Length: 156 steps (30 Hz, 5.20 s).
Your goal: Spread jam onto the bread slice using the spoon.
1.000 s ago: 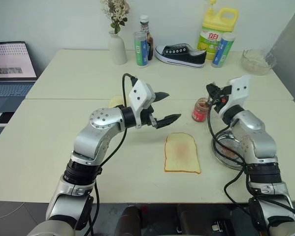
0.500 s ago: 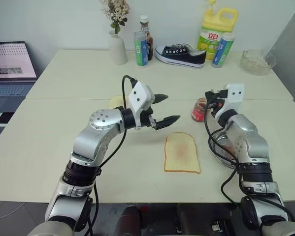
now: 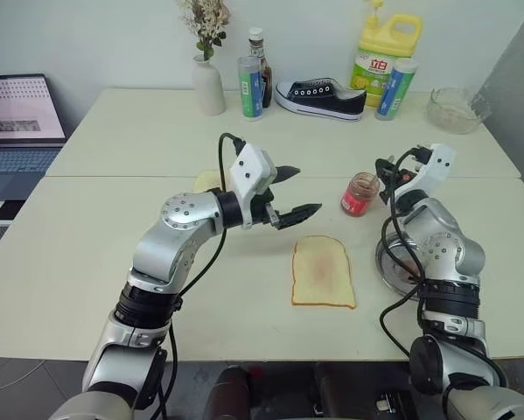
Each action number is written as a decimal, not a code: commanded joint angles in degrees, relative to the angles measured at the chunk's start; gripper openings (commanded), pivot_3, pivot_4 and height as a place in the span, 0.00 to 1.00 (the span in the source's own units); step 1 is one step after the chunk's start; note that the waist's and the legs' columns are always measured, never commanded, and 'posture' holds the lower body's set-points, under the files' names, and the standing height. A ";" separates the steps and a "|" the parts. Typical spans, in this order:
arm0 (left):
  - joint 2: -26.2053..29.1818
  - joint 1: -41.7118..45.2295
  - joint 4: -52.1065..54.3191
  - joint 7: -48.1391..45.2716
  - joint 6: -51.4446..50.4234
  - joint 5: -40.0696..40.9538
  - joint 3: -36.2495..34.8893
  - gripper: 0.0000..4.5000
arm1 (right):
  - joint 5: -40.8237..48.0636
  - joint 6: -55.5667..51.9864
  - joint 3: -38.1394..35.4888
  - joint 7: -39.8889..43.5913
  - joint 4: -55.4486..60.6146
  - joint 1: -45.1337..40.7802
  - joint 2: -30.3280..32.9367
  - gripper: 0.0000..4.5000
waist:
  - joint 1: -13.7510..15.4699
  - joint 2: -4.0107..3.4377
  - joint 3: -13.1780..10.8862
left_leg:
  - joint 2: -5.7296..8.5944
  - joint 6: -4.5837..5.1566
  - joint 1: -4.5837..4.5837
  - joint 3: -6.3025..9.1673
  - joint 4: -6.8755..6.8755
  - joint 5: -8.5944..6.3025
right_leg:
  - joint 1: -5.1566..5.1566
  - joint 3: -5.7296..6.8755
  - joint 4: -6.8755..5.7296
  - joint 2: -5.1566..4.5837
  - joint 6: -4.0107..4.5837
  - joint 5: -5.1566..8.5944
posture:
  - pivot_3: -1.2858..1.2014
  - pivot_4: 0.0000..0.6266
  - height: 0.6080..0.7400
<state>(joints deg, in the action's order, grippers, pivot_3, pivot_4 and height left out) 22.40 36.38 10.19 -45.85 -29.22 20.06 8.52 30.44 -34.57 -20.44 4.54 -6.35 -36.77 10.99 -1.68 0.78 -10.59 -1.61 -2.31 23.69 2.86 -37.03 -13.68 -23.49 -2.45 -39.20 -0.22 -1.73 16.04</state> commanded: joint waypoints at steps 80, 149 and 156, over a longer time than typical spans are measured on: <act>18.24 -13.77 11.85 -21.65 2.37 5.83 0.53 0.94 | 5.71 -3.33 27.15 14.00 37.04 21.16 19.89 0.01 | -0.12 -0.03 0.02 | -0.08 0.04 -0.25 0.02 0.00 -0.01 | 0.19 -0.02 0.05 0.14 0.03 0.08 | 0.52 0.24 1.00; 18.13 -13.85 12.77 -20.73 2.39 6.19 1.38 0.94 | 45.77 -27.89 5.08 -14.23 22.76 14.43 0.87 0.01 | -0.46 0.03 0.06 | -0.12 0.04 -0.33 0.02 0.06 -0.01 | 0.28 -0.05 0.07 0.19 0.06 0.07 | 0.52 0.24 1.00; 20.74 -16.33 14.79 -21.58 1.54 7.23 0.61 0.94 | 39.63 -27.14 9.18 -8.12 21.10 18.38 3.67 0.01 | -0.19 0.03 0.06 | -0.11 0.04 -0.31 0.01 0.05 -0.01 | 0.28 -0.05 0.11 0.15 0.06 0.06 | 0.52 0.24 1.00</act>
<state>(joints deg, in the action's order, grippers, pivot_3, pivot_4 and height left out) 42.47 20.21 22.83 -67.05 -28.06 26.43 10.82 70.56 -62.55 -11.08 -5.51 13.12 -18.39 13.81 -1.88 0.81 -10.53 -1.72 -2.27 23.38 2.87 -36.98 -13.69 -23.22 -2.50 -39.10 -0.07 -1.67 16.10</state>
